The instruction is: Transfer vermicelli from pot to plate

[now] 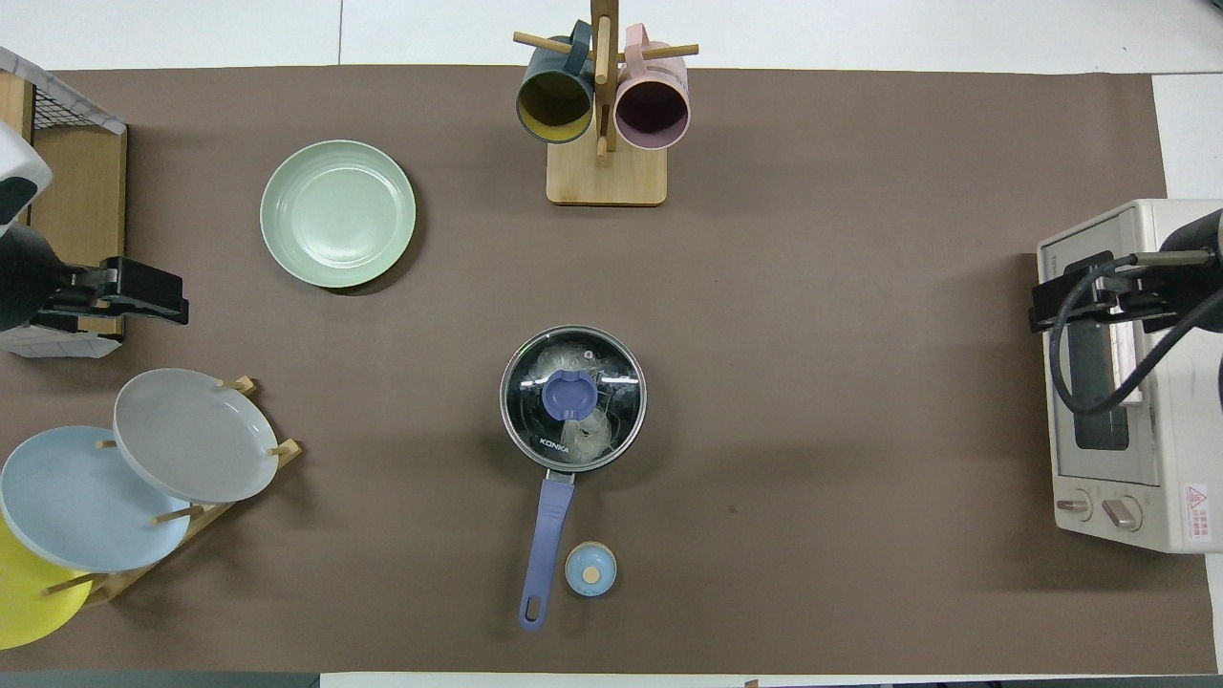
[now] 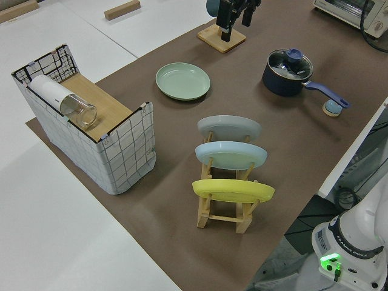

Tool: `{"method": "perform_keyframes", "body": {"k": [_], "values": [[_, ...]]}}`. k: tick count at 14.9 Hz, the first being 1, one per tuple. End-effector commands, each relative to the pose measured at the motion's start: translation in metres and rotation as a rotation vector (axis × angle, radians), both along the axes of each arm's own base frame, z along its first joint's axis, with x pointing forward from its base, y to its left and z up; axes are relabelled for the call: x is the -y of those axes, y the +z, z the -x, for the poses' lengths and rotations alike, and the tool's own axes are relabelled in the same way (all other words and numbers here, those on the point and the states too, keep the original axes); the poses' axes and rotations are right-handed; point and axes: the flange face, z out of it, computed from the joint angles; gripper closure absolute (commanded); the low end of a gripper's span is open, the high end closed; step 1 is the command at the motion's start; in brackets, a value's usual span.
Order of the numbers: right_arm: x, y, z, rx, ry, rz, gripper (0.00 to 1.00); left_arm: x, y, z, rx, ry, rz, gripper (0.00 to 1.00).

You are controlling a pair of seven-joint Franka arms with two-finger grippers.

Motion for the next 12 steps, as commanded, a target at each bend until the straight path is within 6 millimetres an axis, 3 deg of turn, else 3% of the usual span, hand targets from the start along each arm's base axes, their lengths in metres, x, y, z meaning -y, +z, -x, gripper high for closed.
{"method": "perform_keyframes", "body": {"k": [1, 12], "values": [[0.0020, 0.0037, 0.0011, 0.015, 0.022, -0.008, 0.00, -0.0035, 0.0036, 0.0051, 0.012, 0.004, -0.020, 0.00], [-0.0007, 0.0046, 0.0027, 0.015, 0.009, -0.008, 0.00, -0.0035, 0.0035, 0.0053, 0.010, 0.004, -0.020, 0.00]]}}
